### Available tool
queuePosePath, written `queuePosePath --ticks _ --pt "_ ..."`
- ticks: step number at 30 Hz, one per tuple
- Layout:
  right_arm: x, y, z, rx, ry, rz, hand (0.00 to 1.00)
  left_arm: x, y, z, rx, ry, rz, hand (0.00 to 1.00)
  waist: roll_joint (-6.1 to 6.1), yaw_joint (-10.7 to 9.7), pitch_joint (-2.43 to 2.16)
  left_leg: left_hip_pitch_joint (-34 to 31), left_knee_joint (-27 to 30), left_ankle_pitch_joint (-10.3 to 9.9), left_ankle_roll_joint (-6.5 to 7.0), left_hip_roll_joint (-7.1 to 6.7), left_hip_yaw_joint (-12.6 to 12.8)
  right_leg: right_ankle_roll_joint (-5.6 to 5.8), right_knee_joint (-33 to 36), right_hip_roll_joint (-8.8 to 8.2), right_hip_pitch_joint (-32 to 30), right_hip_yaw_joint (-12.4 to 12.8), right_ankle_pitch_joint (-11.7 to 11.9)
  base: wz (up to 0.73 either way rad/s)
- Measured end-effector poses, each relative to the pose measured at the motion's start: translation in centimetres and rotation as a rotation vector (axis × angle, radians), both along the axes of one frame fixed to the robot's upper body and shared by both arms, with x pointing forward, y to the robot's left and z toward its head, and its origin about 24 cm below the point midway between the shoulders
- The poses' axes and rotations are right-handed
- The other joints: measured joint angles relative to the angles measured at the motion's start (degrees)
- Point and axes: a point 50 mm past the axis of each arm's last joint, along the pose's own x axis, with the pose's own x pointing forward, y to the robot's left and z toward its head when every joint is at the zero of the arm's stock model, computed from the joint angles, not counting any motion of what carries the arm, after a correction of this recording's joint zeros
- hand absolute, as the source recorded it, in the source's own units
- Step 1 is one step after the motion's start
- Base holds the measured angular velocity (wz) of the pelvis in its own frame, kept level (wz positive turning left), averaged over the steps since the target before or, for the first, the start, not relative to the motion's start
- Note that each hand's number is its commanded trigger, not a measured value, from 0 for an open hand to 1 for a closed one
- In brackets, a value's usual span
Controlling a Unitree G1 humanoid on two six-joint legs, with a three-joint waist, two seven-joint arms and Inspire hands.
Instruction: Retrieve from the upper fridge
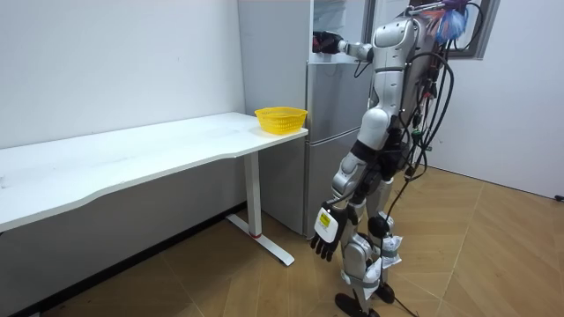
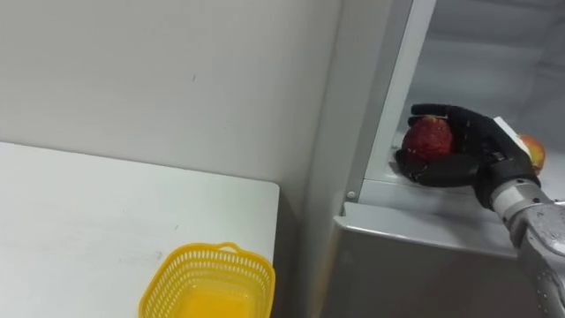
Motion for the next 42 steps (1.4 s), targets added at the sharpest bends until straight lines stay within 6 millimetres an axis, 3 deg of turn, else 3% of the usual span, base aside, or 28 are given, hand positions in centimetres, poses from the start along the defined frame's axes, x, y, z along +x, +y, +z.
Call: queuePosePath --ticks 8,15,22,27,31,35,38,42 --pt "0.0 0.1 0.3 0.021 -0.010 0.022 1.00 0.2 0.0 0.0 0.003 -0.004 -0.002 0.00 -0.14 -0.02 0.32 -0.07 -0.03 0.00 -0.01 0.00 -0.24 0.00 -0.07 -0.02 0.01 -0.54 0.00 0.00" --pt "-0.1 1.3 2.0 -0.019 -0.070 0.059 1.00 0.2 0.1 0.0 0.015 -0.010 -0.004 0.00 0.57 -0.12 0.80 -0.22 -0.32 0.01 -0.03 0.04 -0.01 0.00 -0.16 0.06 -0.31 -0.37 0.00 -0.01" --pt "-0.3 2.3 2.0 -0.064 -0.097 0.026 1.00 0.4 0.1 0.0 0.043 -0.025 -0.025 0.00 1.09 -0.07 0.38 -0.16 -0.45 0.01 -0.02 0.05 0.53 0.00 -0.12 0.08 -0.57 0.56 0.00 -0.04" --pt "-1.4 4.0 1.4 -0.122 -0.147 -0.019 1.00 0.6 -0.4 -0.1 0.050 -0.019 -0.078 0.00 1.65 0.01 0.31 0.75 -0.39 0.02 -0.03 0.17 1.29 0.00 -0.08 0.21 -0.15 1.05 0.00 -0.07" --pt "-2.3 5.4 1.0 -0.147 -0.198 -0.048 1.00 0.8 -0.8 -0.2 0.040 -0.023 -0.087 0.00 2.33 -0.03 -0.04 0.93 -1.16 0.02 -0.03 0.23 2.10 -0.06 -0.03 0.35 -0.50 2.31 0.04 -0.13" --pt "-4.6 7.0 0.7 -0.200 -0.279 -0.079 1.00 0.7 -1.0 -0.3 0.046 -0.029 -0.085 0.00 3.17 -0.23 0.07 0.97 -1.33 0.02 -0.03 0.25 2.46 -0.09 -0.08 0.39 -0.63 2.62 0.09 -0.04" --pt "-5.9 8.4 1.0 -0.205 -0.349 -0.079 1.00 0.7 -1.9 -0.6 0.036 -0.044 -0.082 0.00 4.28 -0.25 0.46 1.00 -1.36 0.02 -0.01 0.23 2.70 -0.07 -0.05 0.35 -0.66 2.63 0.10 -0.03" --pt "-7.5 9.2 1.9 -0.233 -0.458 -0.124 1.00 0.4 -2.5 -0.8 0.019 -0.063 -0.084 0.00 4.57 -0.32 0.41 0.89 -1.30 0.03 -0.02 0.30 2.68 -0.07 -0.06 0.39 -0.82 2.52 0.10 0.00"
